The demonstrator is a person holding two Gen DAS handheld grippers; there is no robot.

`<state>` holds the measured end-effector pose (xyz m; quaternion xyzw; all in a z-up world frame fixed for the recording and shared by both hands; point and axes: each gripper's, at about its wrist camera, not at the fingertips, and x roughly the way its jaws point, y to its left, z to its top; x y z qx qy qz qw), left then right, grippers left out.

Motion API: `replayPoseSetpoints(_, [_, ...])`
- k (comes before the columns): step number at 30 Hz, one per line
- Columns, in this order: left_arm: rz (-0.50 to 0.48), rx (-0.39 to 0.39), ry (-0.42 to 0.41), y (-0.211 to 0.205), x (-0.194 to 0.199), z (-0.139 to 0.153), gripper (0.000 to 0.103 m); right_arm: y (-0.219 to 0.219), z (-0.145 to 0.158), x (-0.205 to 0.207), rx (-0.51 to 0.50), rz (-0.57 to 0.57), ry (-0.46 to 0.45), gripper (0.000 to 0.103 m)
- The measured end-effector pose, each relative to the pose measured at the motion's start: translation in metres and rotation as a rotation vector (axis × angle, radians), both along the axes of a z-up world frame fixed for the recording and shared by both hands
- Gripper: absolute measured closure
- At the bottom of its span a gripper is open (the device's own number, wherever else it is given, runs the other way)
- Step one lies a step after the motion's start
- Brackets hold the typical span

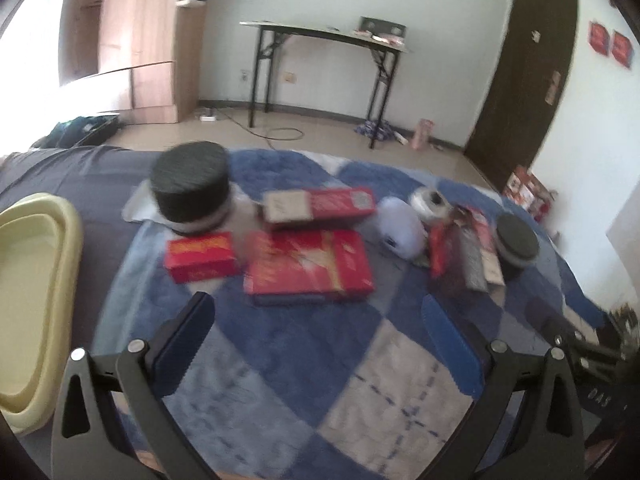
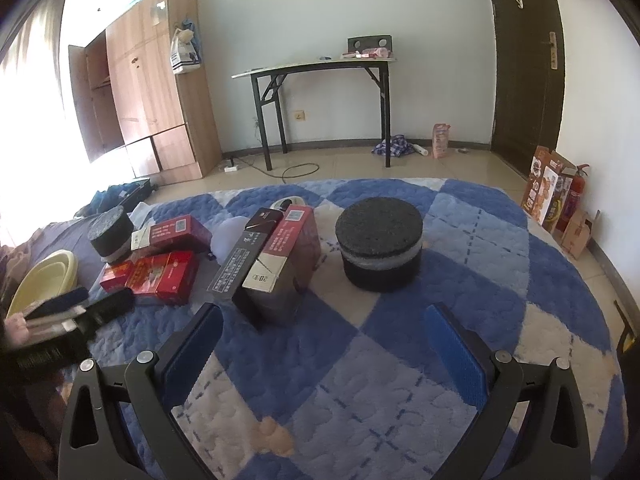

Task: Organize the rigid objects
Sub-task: 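Grasp a black foam cylinder with the left tool while the right tool grasps another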

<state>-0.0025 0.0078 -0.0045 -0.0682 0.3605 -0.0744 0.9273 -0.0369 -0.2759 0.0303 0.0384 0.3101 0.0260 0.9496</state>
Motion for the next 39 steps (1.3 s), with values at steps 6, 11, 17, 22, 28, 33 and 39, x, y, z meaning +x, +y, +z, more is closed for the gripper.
replayPoseSetpoints(6, [-0.037, -0.082, 0.062, 0.038, 0.025, 0.032, 0.001, -0.023, 0.011, 0.003, 0.174, 0.069, 0.036, 0.000])
replayPoseSetpoints(11, [-0.029, 0.023, 0.109, 0.078, 0.073, 0.052, 0.000, -0.066, 0.029, 0.014, 0.050, -0.015, 0.005, 0.000])
replayPoseSetpoints(17, [-0.013, 0.074, 0.181, 0.092, 0.104, 0.019, 0.000, -0.078, 0.014, 0.055, -0.084, 0.045, 0.031, 0.000])
replayPoseSetpoints(22, [-0.002, 0.025, 0.180, 0.096, 0.118, 0.000, 0.000, -0.073, -0.012, 0.092, -0.041, 0.133, 0.105, 0.000])
replayPoseSetpoints(28, [-0.069, 0.170, 0.131, 0.062, 0.129, -0.005, 0.000, -0.060, -0.024, 0.113, -0.100, 0.159, 0.075, 0.005])
replayPoseSetpoints(33, [-0.075, 0.123, 0.153, 0.066, 0.136, -0.017, 0.034, -0.058, -0.036, 0.125, -0.078, 0.199, 0.087, 0.033])
replayPoseSetpoints(39, [-0.073, 0.059, 0.078, 0.103, 0.092, 0.033, 0.034, -0.067, -0.006, 0.090, -0.080, 0.175, -0.026, 0.034])
